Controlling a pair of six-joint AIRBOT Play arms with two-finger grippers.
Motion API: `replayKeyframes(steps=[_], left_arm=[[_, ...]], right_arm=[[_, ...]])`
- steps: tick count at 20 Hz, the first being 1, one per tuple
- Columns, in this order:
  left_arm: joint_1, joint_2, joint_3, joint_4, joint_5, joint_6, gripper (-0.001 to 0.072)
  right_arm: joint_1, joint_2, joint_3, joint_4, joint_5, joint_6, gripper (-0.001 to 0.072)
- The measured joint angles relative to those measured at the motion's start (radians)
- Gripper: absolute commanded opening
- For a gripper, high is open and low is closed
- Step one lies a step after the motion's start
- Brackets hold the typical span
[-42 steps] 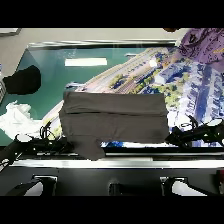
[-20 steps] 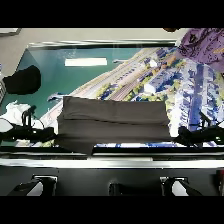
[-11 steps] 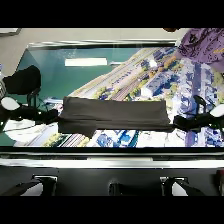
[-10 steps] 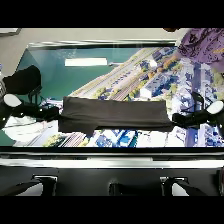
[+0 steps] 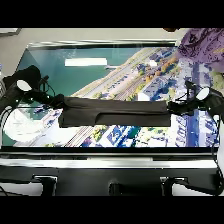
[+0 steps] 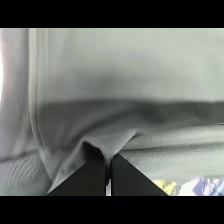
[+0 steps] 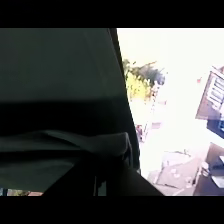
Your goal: Fold the clothes and pants, and hang the long-sleeved shirts on hangers.
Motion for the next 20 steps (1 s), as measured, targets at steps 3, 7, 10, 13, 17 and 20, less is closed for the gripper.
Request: replayKeyframes(steps=[3, 7, 10, 13, 17, 20], left_arm=[[-0.005, -0.069, 0.050, -0.001, 0.001, 0.000, 0.0017], [-0.012, -0.140, 0.105, -0.005, 0.003, 0.000, 0.0016], [-0.014, -0.166, 0.157, -0.009, 0.012, 0.000, 0.0016], [-0.015, -0.177, 0.200, -0.011, 0.037, 0.000, 0.0017], [-0.023, -0.188, 0.223, -0.012, 0.108, -0.014, 0.0016], [-0.033, -0.222, 0.229, -0.011, 0.146, -0.032, 0.0017]], right_arm=[[0.001, -0.051, 0.013, 0.030, -0.032, 0.004, 0.0033], [0.001, -0.094, 0.018, 0.065, -0.087, 0.003, 0.0033], [0.001, -0.106, 0.019, 0.083, -0.122, 0.003, 0.0033], [0.002, -0.111, 0.019, 0.094, -0.150, -0.004, 0.0033], [0.002, -0.116, 0.019, 0.103, -0.190, -0.008, 0.0034], [0.011, -0.132, 0.019, 0.113, -0.211, -0.011, 0.0034]])
